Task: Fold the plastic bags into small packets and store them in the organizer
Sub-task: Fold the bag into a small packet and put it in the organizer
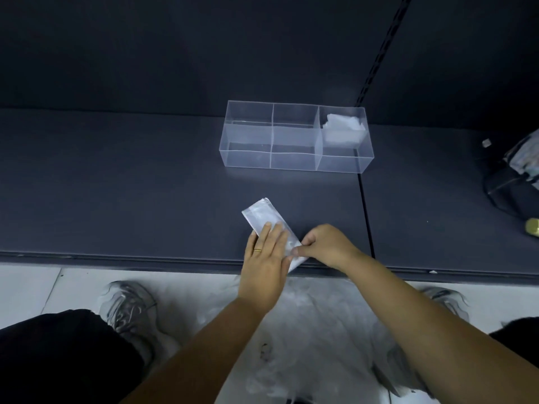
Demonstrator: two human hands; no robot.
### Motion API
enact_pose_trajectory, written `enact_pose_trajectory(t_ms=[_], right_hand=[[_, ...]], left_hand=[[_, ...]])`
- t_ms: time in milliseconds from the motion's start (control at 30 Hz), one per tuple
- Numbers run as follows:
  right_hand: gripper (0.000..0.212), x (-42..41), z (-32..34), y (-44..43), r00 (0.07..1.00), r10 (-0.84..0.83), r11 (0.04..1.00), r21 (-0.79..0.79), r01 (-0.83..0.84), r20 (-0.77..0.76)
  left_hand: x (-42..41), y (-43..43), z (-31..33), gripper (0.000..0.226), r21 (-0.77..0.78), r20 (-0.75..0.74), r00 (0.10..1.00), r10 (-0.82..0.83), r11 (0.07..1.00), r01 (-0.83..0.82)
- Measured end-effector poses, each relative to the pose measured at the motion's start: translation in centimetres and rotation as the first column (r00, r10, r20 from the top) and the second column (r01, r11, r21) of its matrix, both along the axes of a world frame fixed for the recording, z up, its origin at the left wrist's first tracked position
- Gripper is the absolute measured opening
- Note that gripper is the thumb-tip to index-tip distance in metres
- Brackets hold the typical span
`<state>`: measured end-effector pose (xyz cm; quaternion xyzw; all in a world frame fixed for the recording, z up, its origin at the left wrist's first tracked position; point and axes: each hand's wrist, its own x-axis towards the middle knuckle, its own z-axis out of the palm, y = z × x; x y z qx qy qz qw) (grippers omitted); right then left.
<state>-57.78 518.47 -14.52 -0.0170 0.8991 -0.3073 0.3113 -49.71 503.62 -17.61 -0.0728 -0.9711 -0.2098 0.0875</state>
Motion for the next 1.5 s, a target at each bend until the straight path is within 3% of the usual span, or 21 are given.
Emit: enact_pose_trajectory(t_ms=[100,233,400,467,533,600,700,767,833,933,1000,1100,1233,1300,1400,1500], right_hand=[[0.022,-0.1,0.2,-0.2,1.0,0.004,1.0,0.019,-0.005,0.013],[0.03,0.6,0.8,0.0,0.998,-0.028,1.0,-0.006,0.028,0.059],[0.014,1.6,1.5,0.6,0.973,-0.135,0.968,-0.185,0.17,0.187],[0.013,1.7,1.9,0.2,0.938,-0.197,0.934,-0.236,0.268,0.284],[0.014,1.5,2.3,-0.1,0.918,-0.224,0.901,-0.29,0.323,0.328],[0.004,1.4,2.6,-0.1,0.944,-0.226,0.897,-0.326,0.298,0.242],[0.053,0.8,2.8,0.8,0.999,-0.013,0.948,-0.319,-0.004,-0.053],[0.069,0.5,2.7,0.6,0.982,0.169,0.93,-0.317,-0.189,-0.089],[0.056,0.4,1.7,0.0,0.979,0.188,0.921,-0.332,-0.205,-0.083],[0.018,0.3,0.2,-0.8,0.997,-0.045,0.909,-0.417,0.015,-0.062],[0.003,0.0,-0.5,-1.2,0.986,-0.152,0.885,-0.452,0.108,-0.062],[0.008,-0.7,-1.0,-2.0,0.969,-0.231,0.893,-0.413,0.178,-0.082],[0.008,-1.6,-1.3,-3.0,0.952,-0.284,0.931,-0.27,0.246,-0.111],[0.008,-2.0,-1.2,-3.4,0.955,-0.261,0.955,-0.182,0.233,-0.145],[0.009,-2.3,-0.9,-4.2,0.957,-0.223,0.974,-0.07,0.214,-0.183],[0.012,-2.6,-0.6,-4.6,0.963,-0.209,0.978,-0.015,0.209,-0.169]], left_hand=[[0.5,-1.0,-1.2,0.056,-0.099,0.11,0.993,-0.047,0.993,0.058],[0.6,-1.5,-1.2,0.069,-0.165,0.206,0.977,-0.055,0.982,0.09],[0.6,-2.1,-1.0,0.097,-0.15,0.323,0.937,-0.134,0.97,0.19],[0.4,-2.6,-1.1,0.09,-0.124,0.315,0.933,-0.176,0.967,0.224],[0.1,-2.9,-0.9,0.065,-0.005,0.251,0.952,-0.175,0.983,0.182],[-0.3,-2.8,-0.4,0.042,0.105,0.181,0.975,-0.129,0.988,0.112],[-0.6,-2.6,-0.1,0.034,0.15,0.164,0.982,-0.091,0.986,0.067],[-0.8,-2.6,0.0,0.034,0.18,0.167,0.983,-0.073,0.983,0.042],[-1.1,-2.6,0.5,0.032,0.264,0.181,0.982,-0.06,0.965,0.01],[-1.6,-2.5,1.4,0.027,0.482,0.171,0.985,-0.034,0.875,-0.054],[-1.9,-2.5,1.8,0.03,0.604,0.27,0.961,0.06,0.767,-0.218],[-2.4,-2.3,1.7,0.034,0.64,0.436,0.892,0.12,0.655,-0.401],[-3.7,-2.2,2.1,0.014,0.582,0.463,0.826,0.321,0.592,-0.557],[-4.3,-2.2,2.0,0.027,0.5,0.414,0.802,0.432,0.629,-0.596],[-4.4,-2.2,1.6,0.041,0.313,0.24,0.845,0.478,0.786,-0.533],[-4.1,-2.6,0.3,0.047,0.093,0.096,0.958,0.271,0.956,-0.28]])
